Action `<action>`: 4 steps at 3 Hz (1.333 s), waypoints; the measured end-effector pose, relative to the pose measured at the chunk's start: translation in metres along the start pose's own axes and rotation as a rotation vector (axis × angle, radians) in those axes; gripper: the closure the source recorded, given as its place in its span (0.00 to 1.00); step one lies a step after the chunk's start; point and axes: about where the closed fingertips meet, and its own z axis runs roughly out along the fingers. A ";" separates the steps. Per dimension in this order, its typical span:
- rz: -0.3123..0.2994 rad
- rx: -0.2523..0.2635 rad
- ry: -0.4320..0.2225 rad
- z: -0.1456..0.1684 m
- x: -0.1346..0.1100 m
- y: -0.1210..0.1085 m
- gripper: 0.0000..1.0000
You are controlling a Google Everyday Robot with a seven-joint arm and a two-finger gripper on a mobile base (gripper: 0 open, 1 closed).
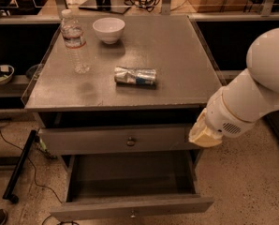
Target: Close middle drawer
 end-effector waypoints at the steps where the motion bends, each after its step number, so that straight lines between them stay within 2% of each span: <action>1: 0.033 -0.004 -0.010 0.017 0.009 0.038 1.00; 2: 0.061 -0.024 -0.006 0.035 0.020 0.066 1.00; 3: 0.095 -0.104 0.030 0.071 0.039 0.097 1.00; 4: 0.118 -0.157 0.042 0.091 0.049 0.112 1.00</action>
Offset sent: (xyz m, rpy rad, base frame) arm -0.0915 0.0140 -0.0751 0.0317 0.0731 -0.0750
